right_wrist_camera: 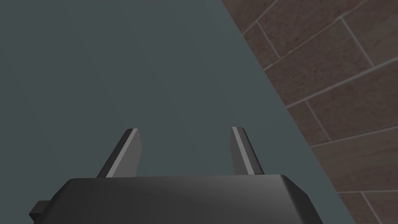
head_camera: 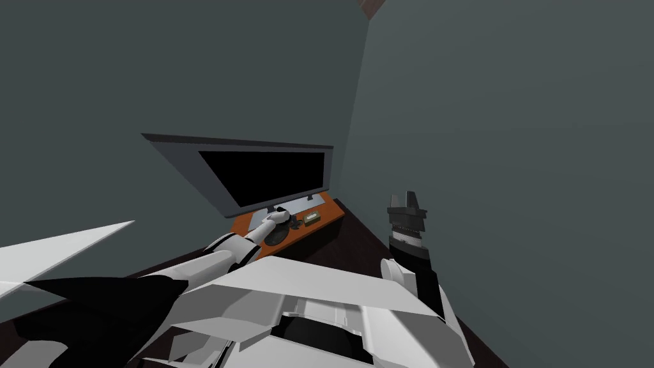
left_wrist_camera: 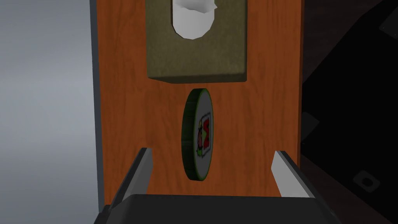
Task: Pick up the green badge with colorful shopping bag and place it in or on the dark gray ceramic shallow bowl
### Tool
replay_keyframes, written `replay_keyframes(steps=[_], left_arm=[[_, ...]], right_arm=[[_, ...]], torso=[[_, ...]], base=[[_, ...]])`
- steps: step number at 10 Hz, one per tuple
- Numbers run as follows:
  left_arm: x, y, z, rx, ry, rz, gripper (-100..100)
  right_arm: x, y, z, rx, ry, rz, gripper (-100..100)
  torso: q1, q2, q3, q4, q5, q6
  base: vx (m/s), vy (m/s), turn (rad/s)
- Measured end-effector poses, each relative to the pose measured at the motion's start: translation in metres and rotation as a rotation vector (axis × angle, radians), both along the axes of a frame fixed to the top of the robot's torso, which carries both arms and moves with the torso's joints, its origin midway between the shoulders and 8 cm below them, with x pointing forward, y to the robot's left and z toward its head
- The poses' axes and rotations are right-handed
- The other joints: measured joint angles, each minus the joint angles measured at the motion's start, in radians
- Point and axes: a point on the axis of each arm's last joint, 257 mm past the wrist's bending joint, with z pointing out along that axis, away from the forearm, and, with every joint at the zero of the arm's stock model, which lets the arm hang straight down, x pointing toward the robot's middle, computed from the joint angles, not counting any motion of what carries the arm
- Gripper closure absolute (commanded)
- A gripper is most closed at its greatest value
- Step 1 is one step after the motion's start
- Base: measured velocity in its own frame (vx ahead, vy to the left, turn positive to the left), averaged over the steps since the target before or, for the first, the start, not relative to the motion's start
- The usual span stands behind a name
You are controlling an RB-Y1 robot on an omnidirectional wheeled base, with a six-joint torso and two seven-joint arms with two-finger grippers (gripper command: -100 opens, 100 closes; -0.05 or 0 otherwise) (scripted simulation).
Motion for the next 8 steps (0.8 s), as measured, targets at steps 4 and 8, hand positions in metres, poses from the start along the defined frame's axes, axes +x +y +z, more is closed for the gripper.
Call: replay_keyframes(steps=[4, 8], left_arm=[[-0.013, 0.006, -0.006, -0.032, 0.089, 0.041, -100], [-0.029, 0.004, -0.009, -0.085, 0.198, 0.088, -100]], right_arm=[[0.000, 0.000, 0.000, 0.000, 0.000, 0.000, 0], [0.000, 0.000, 0.000, 0.000, 0.000, 0.000, 0]], torso=[[0.001, 0.000, 0.000, 0.000, 0.000, 0.000], [0.000, 0.000, 0.000, 0.000, 0.000, -0.001]], base=[[0.025, 0.031, -0.069], [0.019, 0.031, -0.049]])
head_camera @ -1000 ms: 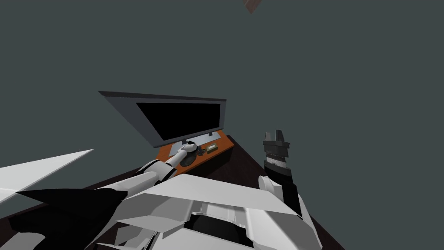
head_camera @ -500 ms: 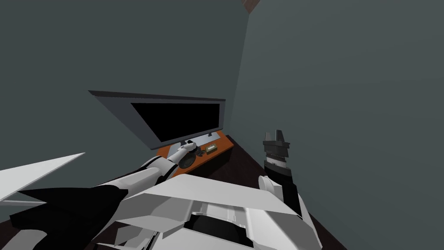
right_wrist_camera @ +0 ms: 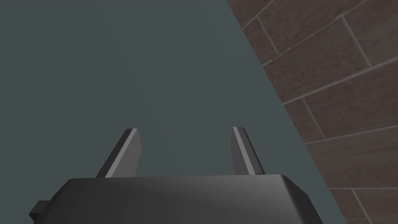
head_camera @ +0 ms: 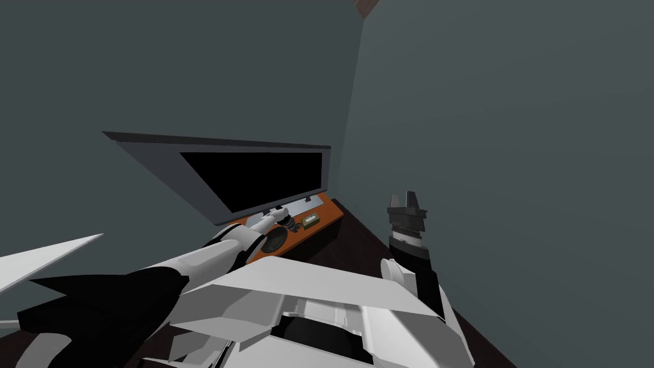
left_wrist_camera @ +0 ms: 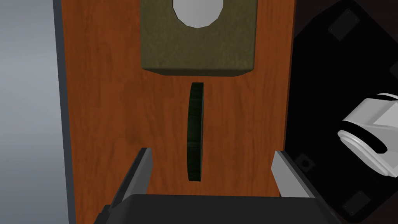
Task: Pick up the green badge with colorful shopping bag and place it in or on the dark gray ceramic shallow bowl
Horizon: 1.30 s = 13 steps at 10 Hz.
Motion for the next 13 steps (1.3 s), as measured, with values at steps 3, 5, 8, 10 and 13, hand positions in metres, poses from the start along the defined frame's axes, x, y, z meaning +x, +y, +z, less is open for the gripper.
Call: replay_keyframes(steps=[3, 5, 8, 10, 13], left_arm=[[-0.004, -0.002, 0.000, -0.013, 0.024, 0.010, -100], [-0.012, -0.009, -0.010, -0.015, 0.027, 0.013, -100], [-0.013, -0.011, -0.015, -0.012, 0.021, 0.012, 100], [-0.013, -0.012, -0.015, -0.013, 0.023, 0.011, 100], [-0.013, -0.012, -0.015, -0.013, 0.023, 0.011, 100]], right_arm=[[0.000, 0.000, 0.000, 0.000, 0.000, 0.000, 0], [0.000, 0.000, 0.000, 0.000, 0.000, 0.000, 0], [0.000, 0.000, 0.000, 0.000, 0.000, 0.000, 0], [0.000, 0.000, 0.000, 0.000, 0.000, 0.000, 0], [0.000, 0.000, 0.000, 0.000, 0.000, 0.000, 0]], torso=[[-0.002, 0.001, 0.001, 0.000, 0.000, 0.000], [-0.002, 0.001, 0.001, 0.000, -0.001, 0.000], [-0.002, 0.002, 0.001, 0.000, 0.000, 0.000], [-0.002, 0.001, 0.000, 0.000, 0.000, 0.000], [-0.001, 0.000, 0.000, 0.000, 0.000, 0.000]], base=[[-0.001, 0.001, -0.004], [0.005, -0.006, 0.018], [0.000, 0.000, 0.000], [-0.003, -0.002, 0.000], [0.004, 0.004, -0.010]])
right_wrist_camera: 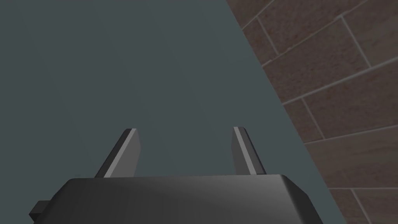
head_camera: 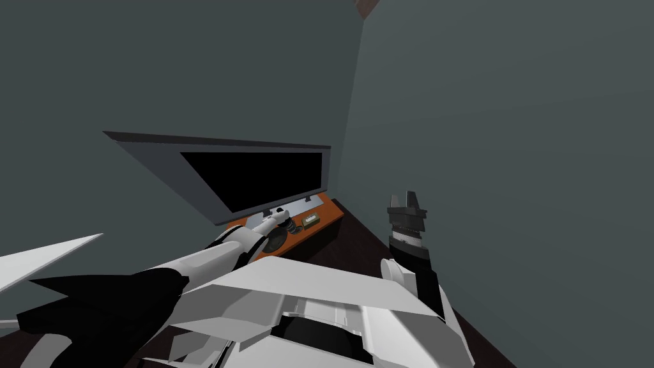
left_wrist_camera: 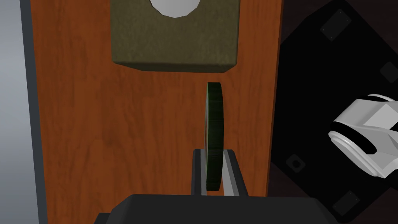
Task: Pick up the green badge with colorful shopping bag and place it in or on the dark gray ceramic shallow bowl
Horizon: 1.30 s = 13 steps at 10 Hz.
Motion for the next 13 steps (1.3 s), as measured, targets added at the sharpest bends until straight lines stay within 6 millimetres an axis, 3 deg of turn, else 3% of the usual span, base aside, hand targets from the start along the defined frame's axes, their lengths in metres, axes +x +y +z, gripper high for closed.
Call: replay_keyframes(steps=[2, 3, 4, 13], left_arm=[[0.007, 0.006, 0.012, 0.001, 0.000, 0.000, 100], [0.008, 0.007, 0.013, 0.001, 0.000, 0.001, 0], [0.007, 0.007, 0.013, 0.001, 0.000, 0.001, 100], [0.033, 0.028, 0.060, -0.007, -0.005, -0.011, 100]], right_arm=[[0.000, 0.000, 0.000, 0.000, 0.000, 0.000, 0], [0.000, 0.000, 0.000, 0.000, 0.000, 0.000, 0], [0.000, 0.000, 0.000, 0.000, 0.000, 0.000, 0], [0.000, 0.000, 0.000, 0.000, 0.000, 0.000, 0]], torso=[[0.000, 0.000, 0.000, 0.001, 0.000, 0.000], [0.000, 0.000, 0.000, 0.000, 0.000, 0.000], [0.000, 0.000, 0.000, 0.000, 0.000, 0.000], [0.003, 0.003, 0.001, -0.001, 0.001, -0.003]], base=[[-0.003, 0.002, -0.008], [0.000, 0.000, 0.000], [-0.051, 0.029, 0.040], [-0.051, 0.020, 0.016]])
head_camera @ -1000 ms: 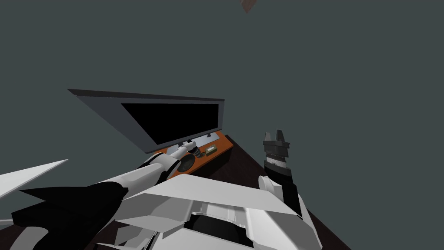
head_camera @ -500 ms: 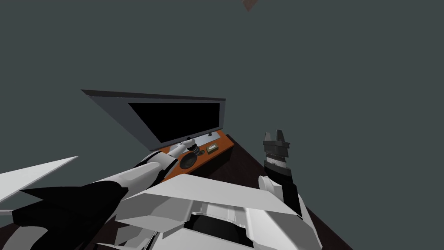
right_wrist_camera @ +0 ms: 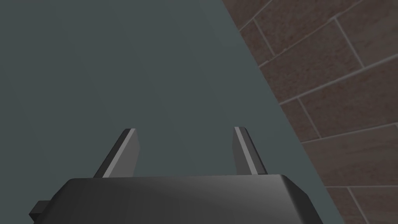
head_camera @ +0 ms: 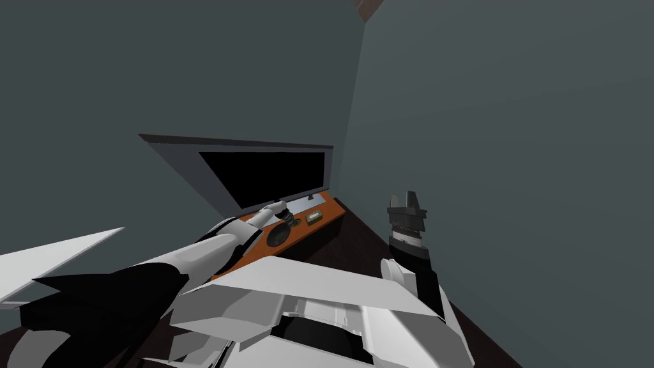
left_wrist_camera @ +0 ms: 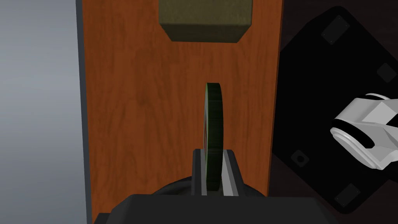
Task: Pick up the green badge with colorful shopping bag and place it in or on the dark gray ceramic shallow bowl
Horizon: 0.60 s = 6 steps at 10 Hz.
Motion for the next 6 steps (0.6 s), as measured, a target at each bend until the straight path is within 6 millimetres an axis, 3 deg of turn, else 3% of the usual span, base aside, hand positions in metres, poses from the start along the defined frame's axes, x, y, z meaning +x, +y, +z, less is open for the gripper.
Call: replay_keyframes(steps=[6], left_arm=[[0.014, 0.015, 0.043, -0.002, -0.001, -0.014, 100]], right_arm=[[0.000, 0.000, 0.000, 0.000, 0.000, 0.000, 0]], torso=[[0.004, 0.003, 0.001, -0.001, 0.000, -0.004]], base=[[-0.061, 0.028, 0.021]])
